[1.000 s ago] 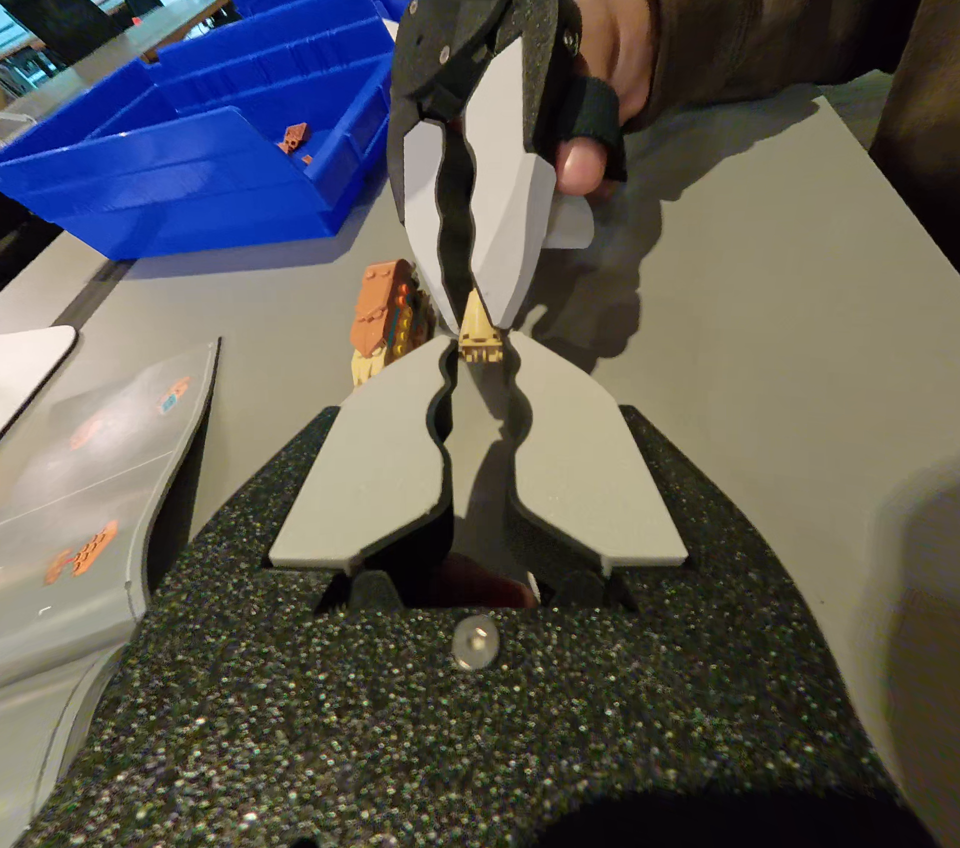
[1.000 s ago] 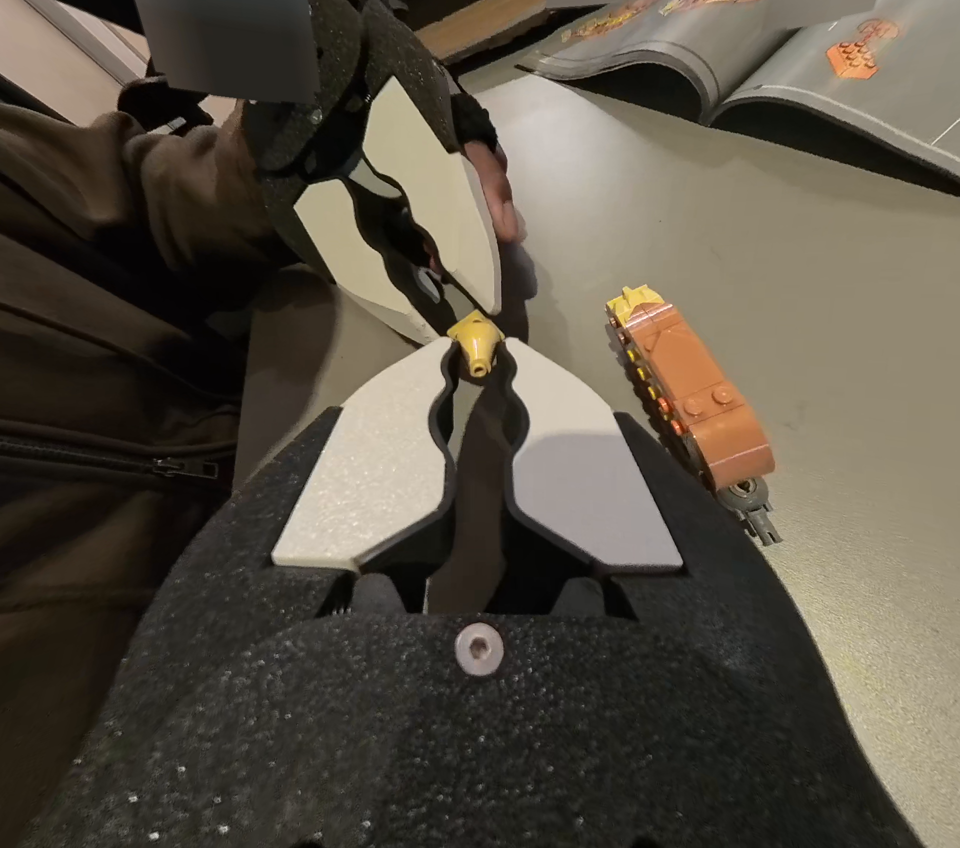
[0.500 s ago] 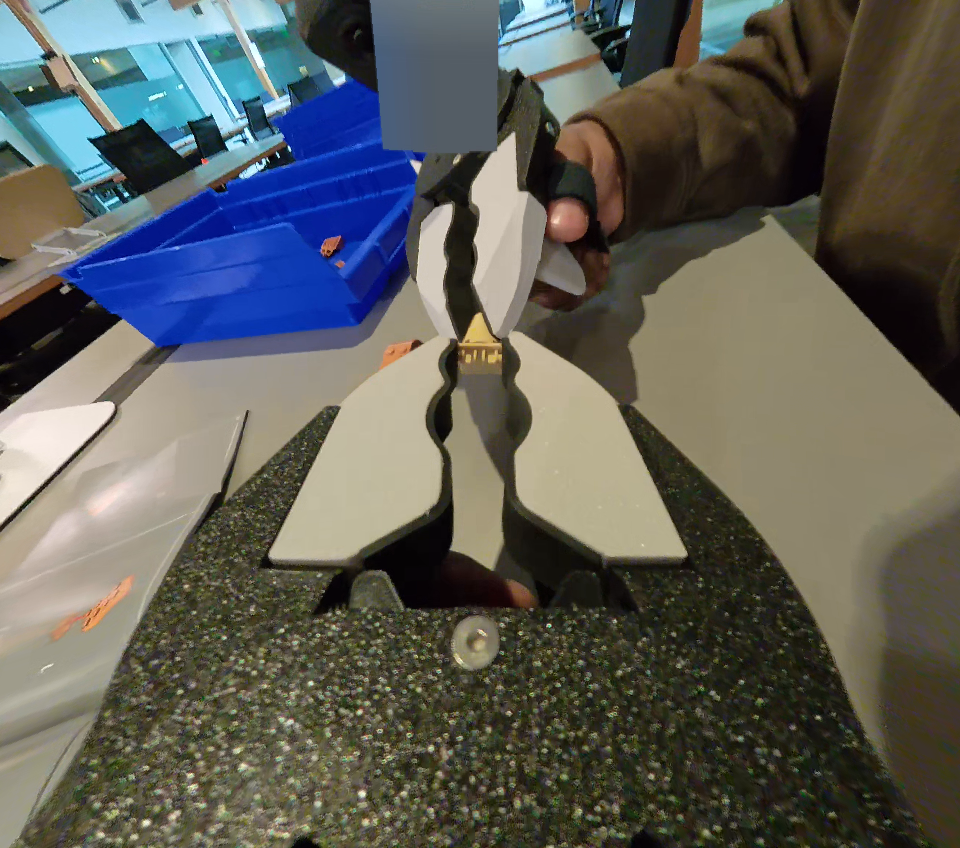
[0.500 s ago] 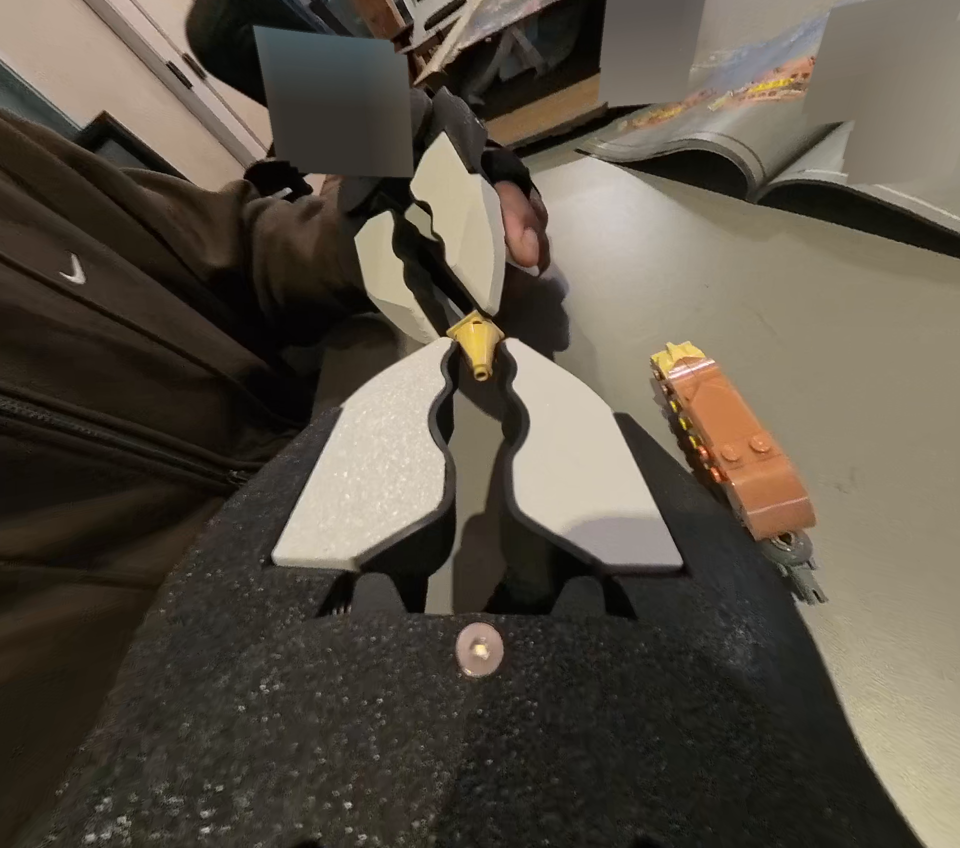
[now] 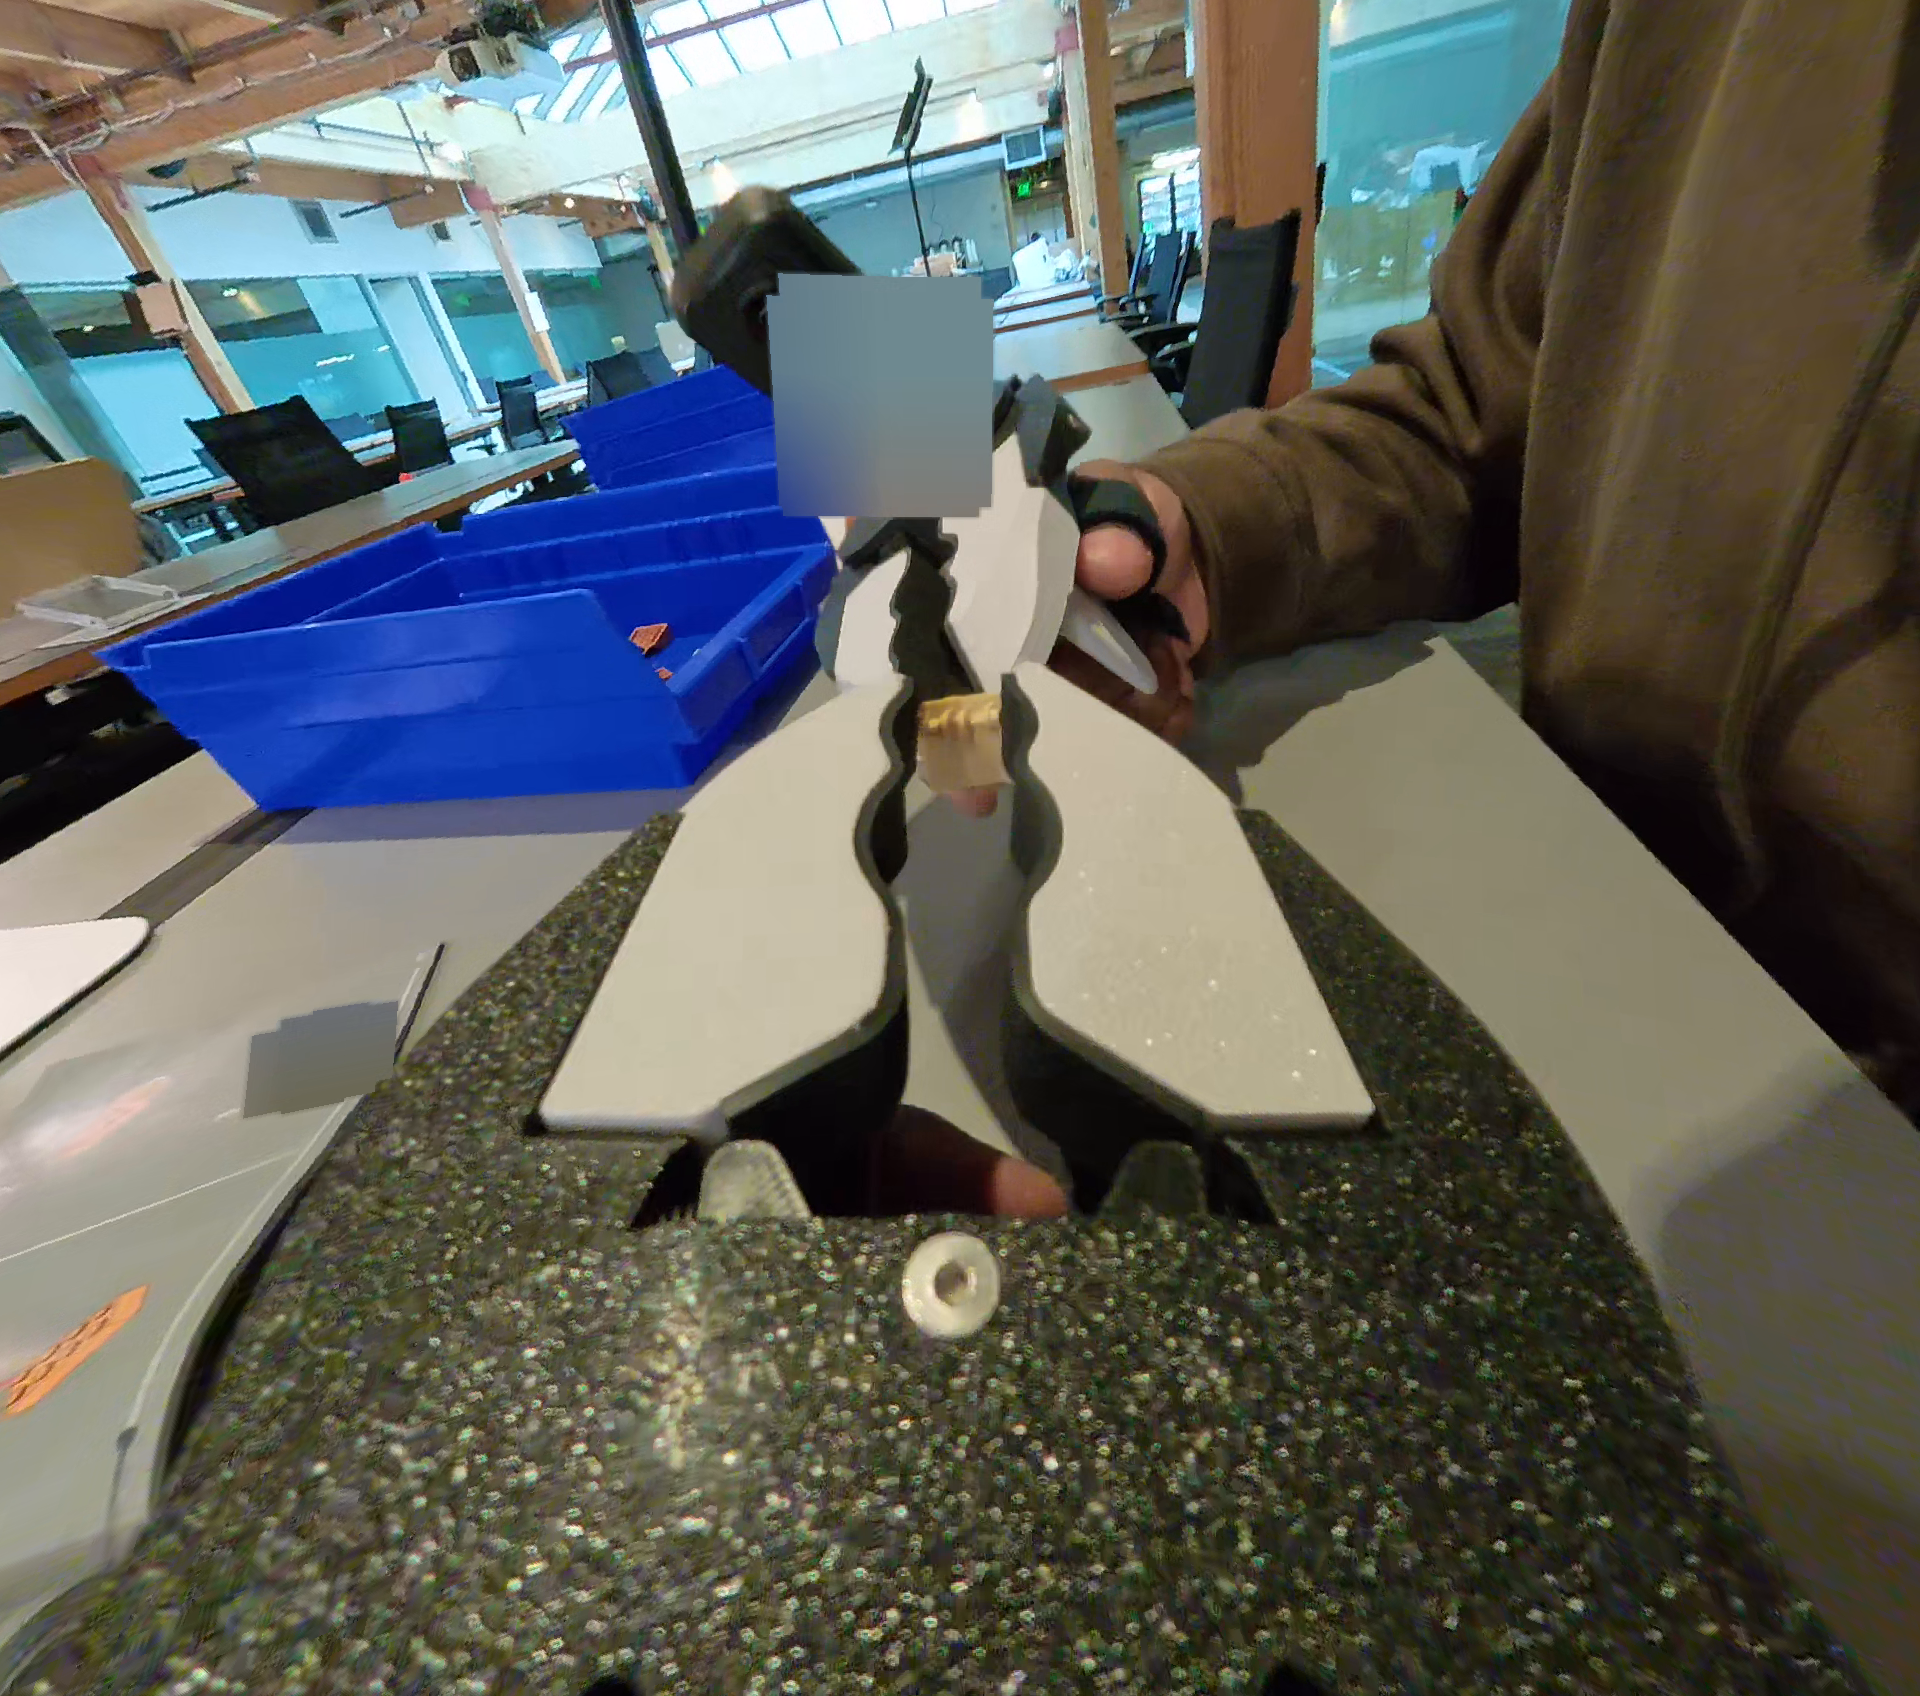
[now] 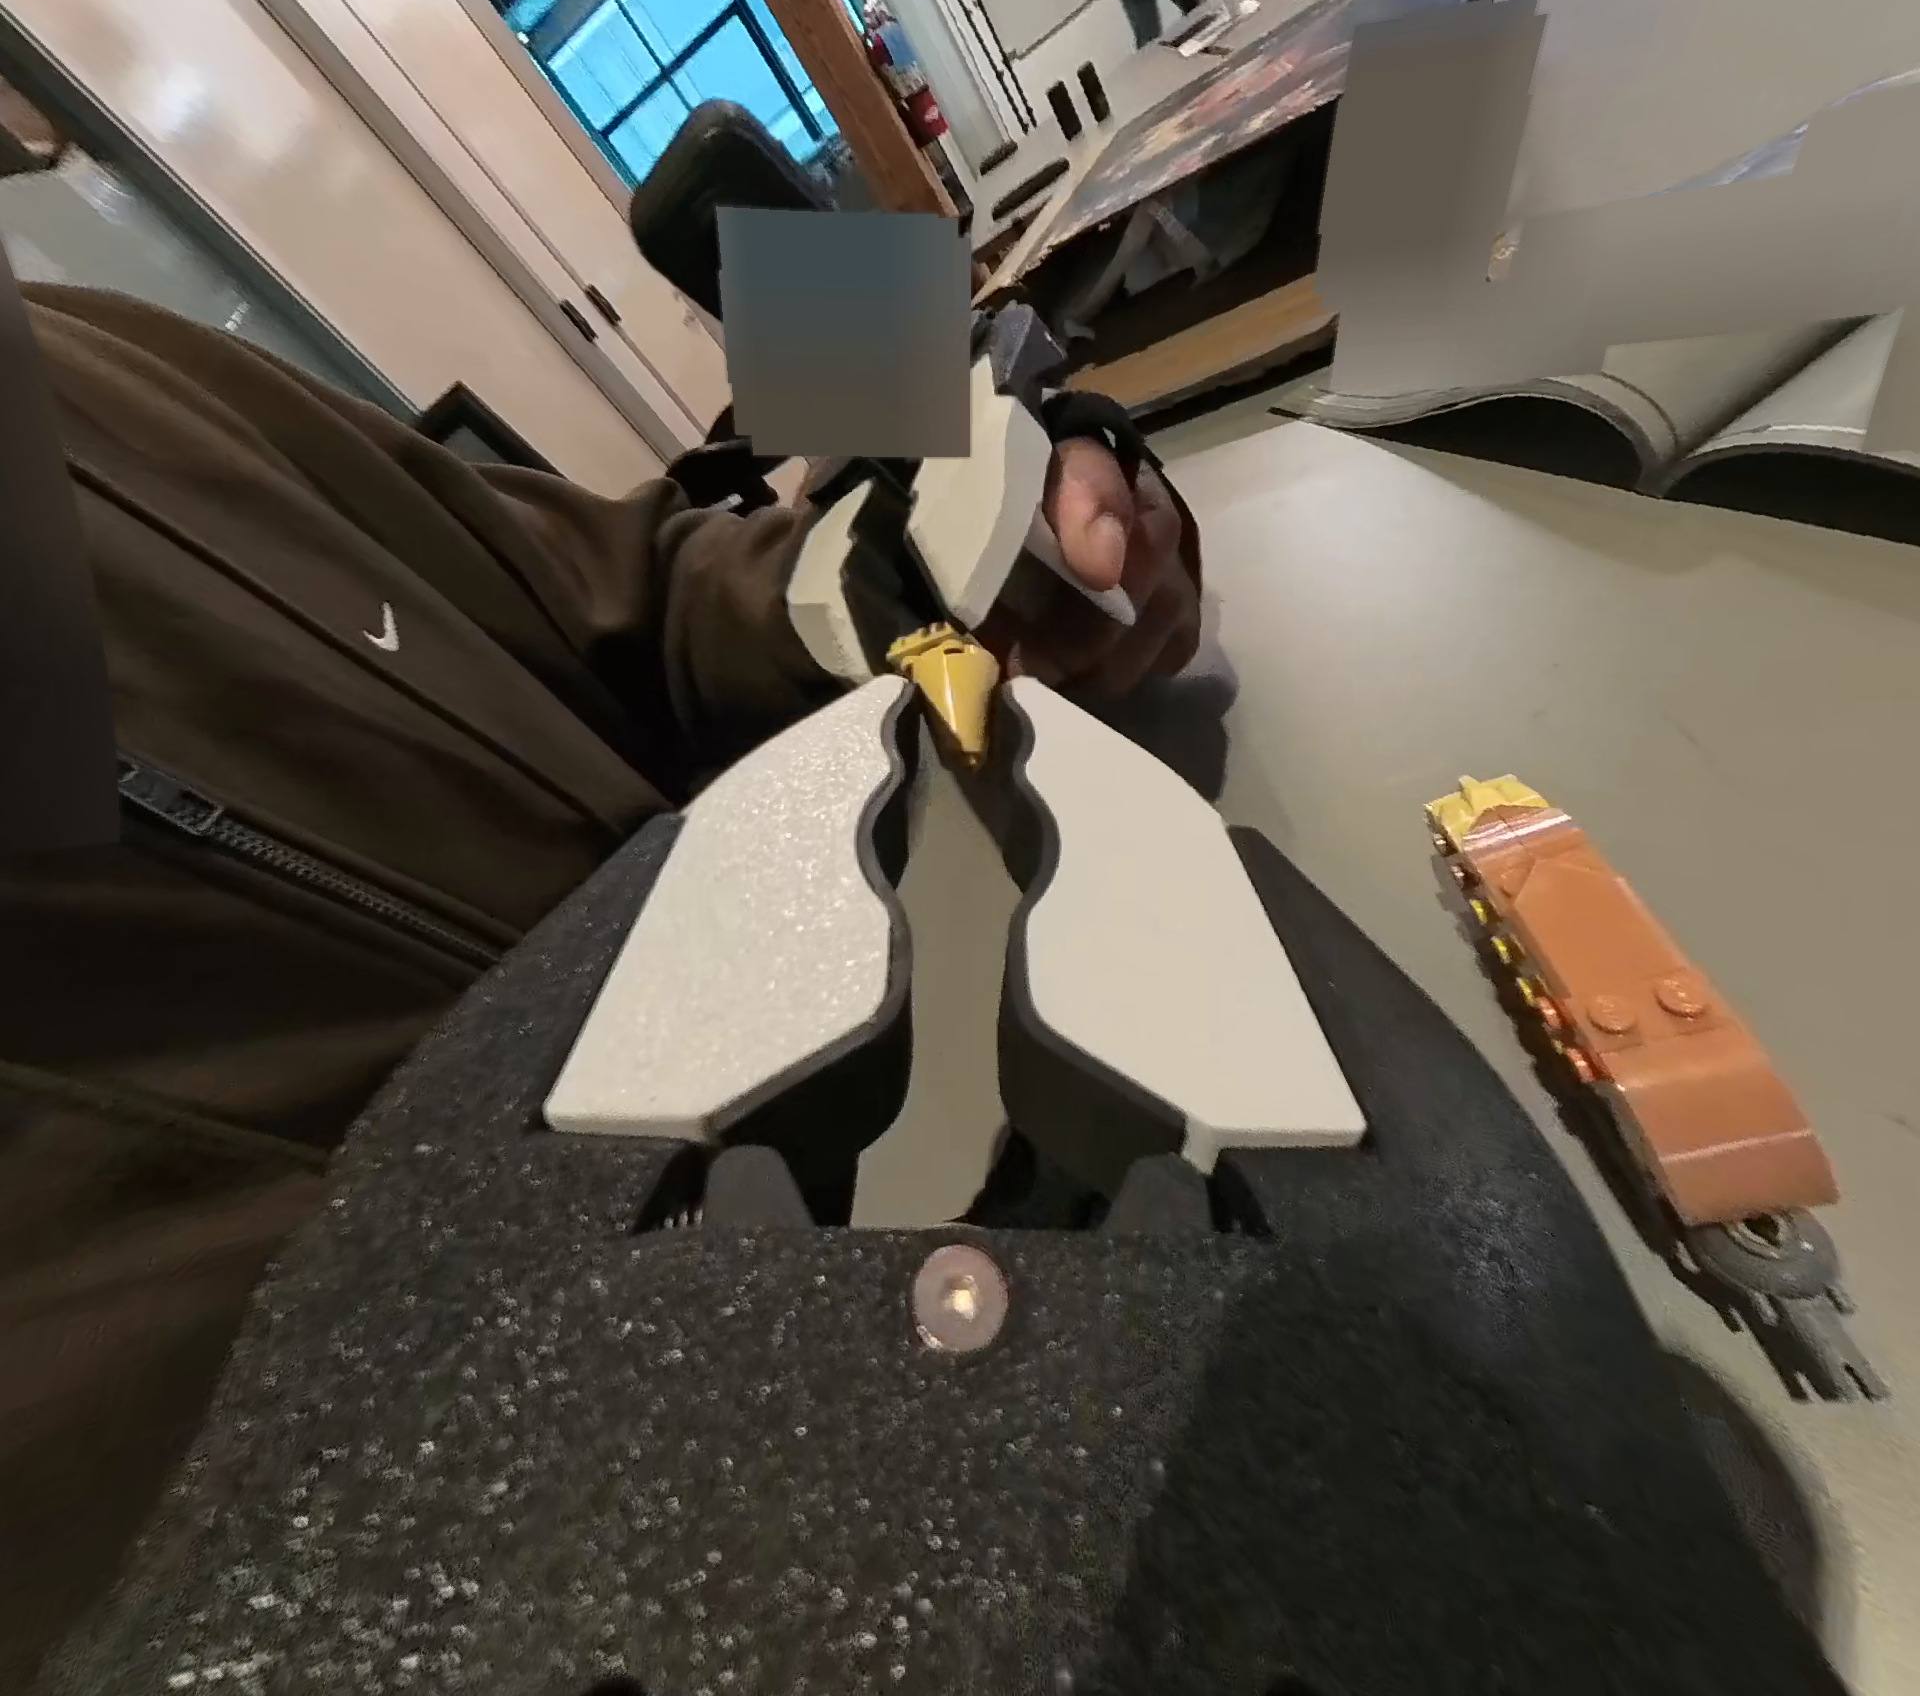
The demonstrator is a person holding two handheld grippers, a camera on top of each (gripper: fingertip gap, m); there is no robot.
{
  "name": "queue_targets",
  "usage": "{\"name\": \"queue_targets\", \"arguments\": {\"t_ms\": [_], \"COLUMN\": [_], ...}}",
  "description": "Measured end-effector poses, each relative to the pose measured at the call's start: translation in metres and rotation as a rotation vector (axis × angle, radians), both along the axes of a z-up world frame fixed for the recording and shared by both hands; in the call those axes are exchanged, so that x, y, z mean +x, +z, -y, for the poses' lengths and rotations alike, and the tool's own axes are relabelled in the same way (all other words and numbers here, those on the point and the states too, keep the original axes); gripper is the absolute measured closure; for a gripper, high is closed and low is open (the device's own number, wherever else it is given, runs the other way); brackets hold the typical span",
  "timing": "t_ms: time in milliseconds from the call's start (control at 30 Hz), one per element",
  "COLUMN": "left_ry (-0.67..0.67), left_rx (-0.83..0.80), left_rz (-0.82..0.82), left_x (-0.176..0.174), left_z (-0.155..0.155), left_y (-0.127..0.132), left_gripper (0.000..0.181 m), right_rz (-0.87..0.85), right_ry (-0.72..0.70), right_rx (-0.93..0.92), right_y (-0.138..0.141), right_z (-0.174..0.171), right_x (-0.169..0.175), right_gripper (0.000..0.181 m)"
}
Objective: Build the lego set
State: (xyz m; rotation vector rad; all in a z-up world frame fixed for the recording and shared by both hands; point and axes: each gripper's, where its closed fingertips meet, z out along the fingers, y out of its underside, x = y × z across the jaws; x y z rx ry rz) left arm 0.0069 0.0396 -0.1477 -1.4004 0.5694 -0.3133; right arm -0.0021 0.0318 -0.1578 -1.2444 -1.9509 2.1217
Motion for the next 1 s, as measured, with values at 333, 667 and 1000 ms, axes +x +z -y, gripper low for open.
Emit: {"name": "queue_targets", "arguments": {"t_ms": [333, 667, 1000], "left_ry": [-0.017, -0.062, -0.095], "left_rx": [0.056, 0.037, 0.052], "left_rz": [0.106, 0.184, 0.239], "left_x": [-0.002, 0.001, 0.01], "left_z": [0.003, 0.001, -0.006], "left_y": [0.025, 0.047, 0.077], "left_gripper": [0.167, 0.167, 0.166], "right_rz": [-0.088, -0.177, -0.285], "right_ry": [-0.036, -0.059, -0.092], "right_rx": [-0.188, -0.382, -0.539], "right_y": [0.023, 0.046, 0.074], "right_z": [0.004, 0.003, -0.003], "right_x": [-0.002, 0.0, 0.009], "right_gripper": [0.168, 0.168, 0.168]}}
